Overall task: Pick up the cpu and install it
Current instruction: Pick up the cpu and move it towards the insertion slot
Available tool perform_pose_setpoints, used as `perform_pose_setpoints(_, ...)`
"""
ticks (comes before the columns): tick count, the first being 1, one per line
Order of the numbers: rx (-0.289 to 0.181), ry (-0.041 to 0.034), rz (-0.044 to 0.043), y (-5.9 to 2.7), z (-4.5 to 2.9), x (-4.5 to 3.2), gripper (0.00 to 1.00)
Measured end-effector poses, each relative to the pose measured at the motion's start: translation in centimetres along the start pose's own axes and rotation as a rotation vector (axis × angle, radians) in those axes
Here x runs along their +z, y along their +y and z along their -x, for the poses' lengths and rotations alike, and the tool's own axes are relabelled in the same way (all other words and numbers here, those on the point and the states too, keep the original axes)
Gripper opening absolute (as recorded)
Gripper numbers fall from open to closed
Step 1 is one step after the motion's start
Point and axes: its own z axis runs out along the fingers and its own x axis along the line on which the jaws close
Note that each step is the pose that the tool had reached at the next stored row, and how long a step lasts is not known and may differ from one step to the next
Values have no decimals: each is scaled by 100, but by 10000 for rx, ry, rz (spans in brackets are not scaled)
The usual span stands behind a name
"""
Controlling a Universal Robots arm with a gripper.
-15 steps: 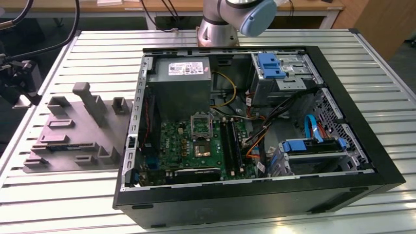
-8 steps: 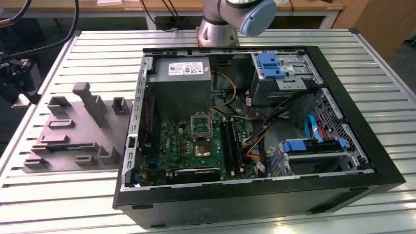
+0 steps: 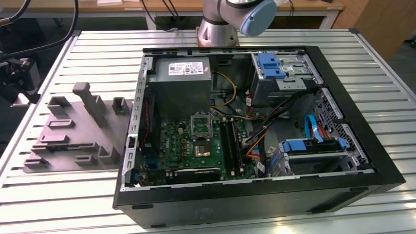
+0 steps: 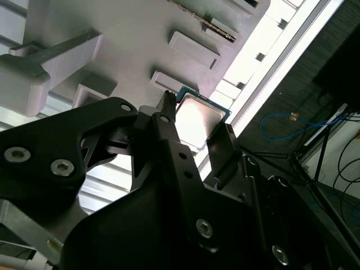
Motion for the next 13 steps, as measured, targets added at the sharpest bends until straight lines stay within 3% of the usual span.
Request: perform_pose_setpoints(13, 0, -2, 1, 2, -1, -59, 47)
